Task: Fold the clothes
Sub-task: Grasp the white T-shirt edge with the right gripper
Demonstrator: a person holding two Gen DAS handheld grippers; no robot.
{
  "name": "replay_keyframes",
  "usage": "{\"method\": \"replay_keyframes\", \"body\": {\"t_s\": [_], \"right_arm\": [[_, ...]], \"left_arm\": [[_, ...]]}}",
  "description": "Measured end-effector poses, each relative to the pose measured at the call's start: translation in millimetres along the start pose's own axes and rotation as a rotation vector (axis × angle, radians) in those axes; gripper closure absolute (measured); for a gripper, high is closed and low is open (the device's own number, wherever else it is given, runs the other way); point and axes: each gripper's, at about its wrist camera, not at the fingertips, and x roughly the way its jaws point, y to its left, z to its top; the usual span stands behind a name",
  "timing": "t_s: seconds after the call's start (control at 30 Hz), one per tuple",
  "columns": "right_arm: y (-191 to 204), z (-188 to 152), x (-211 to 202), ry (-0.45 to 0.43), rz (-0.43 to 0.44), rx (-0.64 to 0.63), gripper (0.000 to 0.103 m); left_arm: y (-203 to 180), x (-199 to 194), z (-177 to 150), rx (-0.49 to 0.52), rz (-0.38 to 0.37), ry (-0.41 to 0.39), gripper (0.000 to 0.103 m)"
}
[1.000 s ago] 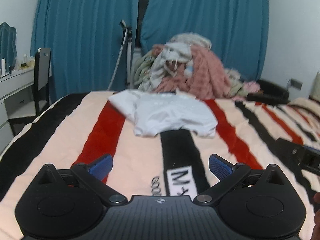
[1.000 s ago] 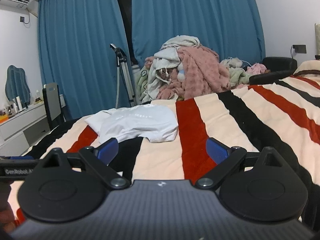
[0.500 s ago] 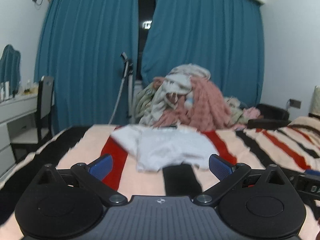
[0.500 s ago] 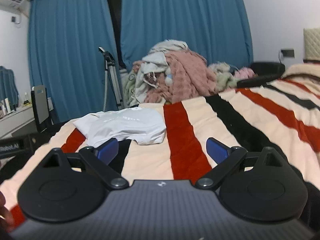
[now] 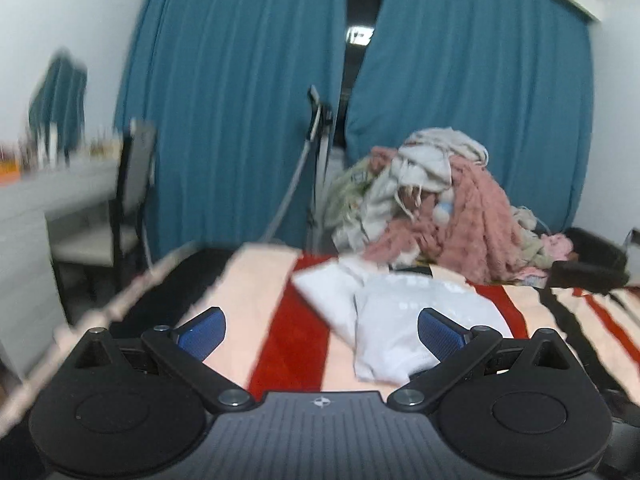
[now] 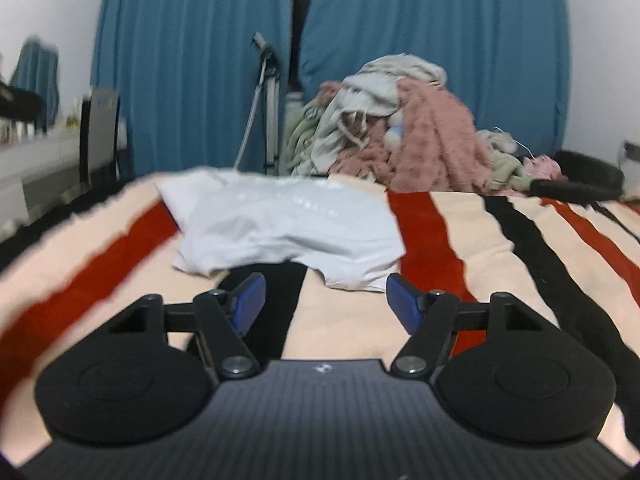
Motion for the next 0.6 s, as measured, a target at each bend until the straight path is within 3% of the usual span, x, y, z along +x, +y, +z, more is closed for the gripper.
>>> {"method": "replay_keyframes", "body": {"t_s": [0.17,0.3,0.33,0.4,0.5,0.6], "right_arm": [[-6.4,-4.7,88.5,0.111,-0.077,0.005,0.045],[-5.8,-9.5,131.8,0.155,-0.122,0.002,0.047],[-2.6,-8.5,134.9,0.145,-0.133,-0.016,0.050],[4.1,-5.7,135.9,0.106,-0.162,-0.057,0.081],[11.6,0.0,116.3,-0.011,-0.218,-0.097,0.086],[16.6,10.6,77.2,-0.118,-0.217,-0.139,0.088]], "left_arm": [[14.3,44.3,-14.5,-0.060,-0.040,0.044,0.000],[17.2,77.3,-27.1,-0.071,-0.081,0.057,0.002],[17.1,85.3,-30.6,-0.075,-0.089,0.061,0.002],[15.7,99.4,-39.8,-0.093,-0.103,0.085,0.002],[12.1,105.4,-47.1,-0.098,-0.166,0.108,0.003],[3.1,100.0,-50.0,-0.067,-0.249,0.096,0.003]]}}
